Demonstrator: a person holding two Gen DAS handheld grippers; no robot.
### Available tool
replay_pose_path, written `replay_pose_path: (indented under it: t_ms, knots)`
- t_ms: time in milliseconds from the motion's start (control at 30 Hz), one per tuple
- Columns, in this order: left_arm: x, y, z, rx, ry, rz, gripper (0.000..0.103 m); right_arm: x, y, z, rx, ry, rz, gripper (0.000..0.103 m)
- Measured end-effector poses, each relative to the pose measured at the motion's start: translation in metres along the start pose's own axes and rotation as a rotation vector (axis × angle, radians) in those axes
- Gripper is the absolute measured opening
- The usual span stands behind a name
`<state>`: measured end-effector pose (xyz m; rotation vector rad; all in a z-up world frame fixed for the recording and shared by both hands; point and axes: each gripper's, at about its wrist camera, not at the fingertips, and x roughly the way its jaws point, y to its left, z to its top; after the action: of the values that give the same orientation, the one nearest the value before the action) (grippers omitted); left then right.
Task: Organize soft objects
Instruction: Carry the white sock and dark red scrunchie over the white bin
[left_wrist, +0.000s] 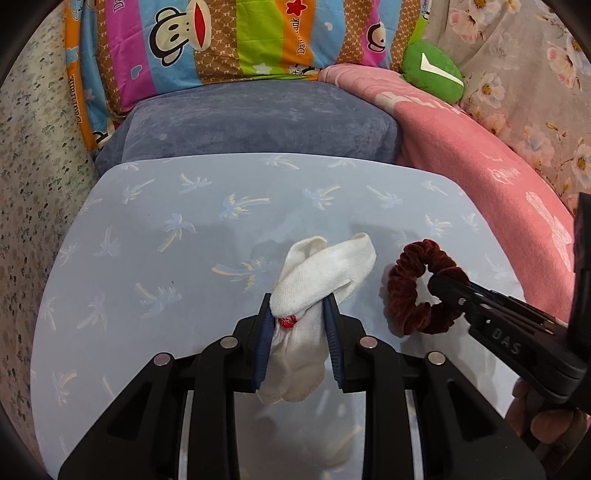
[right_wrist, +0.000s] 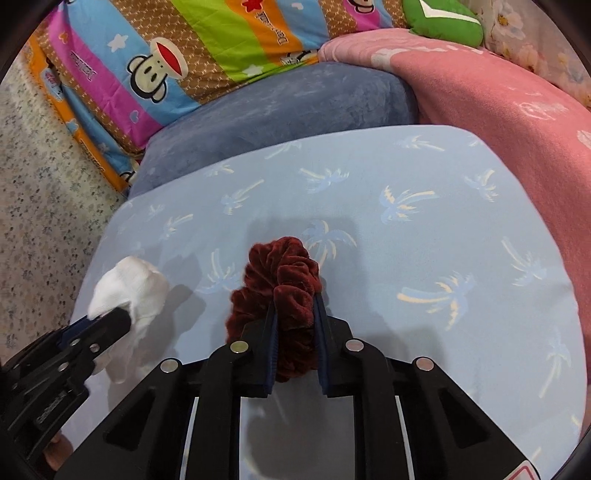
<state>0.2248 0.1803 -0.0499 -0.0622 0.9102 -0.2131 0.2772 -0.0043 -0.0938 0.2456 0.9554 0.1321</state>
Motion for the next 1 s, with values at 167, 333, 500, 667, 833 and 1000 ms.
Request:
replay_pose_path:
  t_ms: [167,333,500,667,833,1000]
  knots:
    - [-0.02,-0.022,-0.004,0.034,-0.027,-0.025,0.026,-0.043,-0.002,-0.012,0.015,-0.057,0.016,0.017]
    - [-0.048,-0.052,-0.01,0.073,-0.059,-0.059,0.026,-0.1,-0.008,-0.023,0.034,-0.123,0.021,0.017]
    - [-0.071,-0.082,-0.017,0.114,-0.089,-0.096,0.026,-0.159,-0.019,-0.036,0.051,-0.186,0.023,0.017]
    - [-0.086,-0.11,-0.028,0.169,-0.105,-0.117,0.026,-0.204,-0.039,-0.054,0.081,-0.25,0.028,0.017]
    - [-0.1,-0.137,-0.042,0.215,-0.116,-0.138,0.026,-0.241,-0.059,-0.073,0.125,-0.293,0.033,0.017]
    - [-0.108,-0.163,-0.055,0.258,-0.113,-0.162,0.026,-0.268,-0.08,-0.089,0.131,-0.316,0.001,0.017]
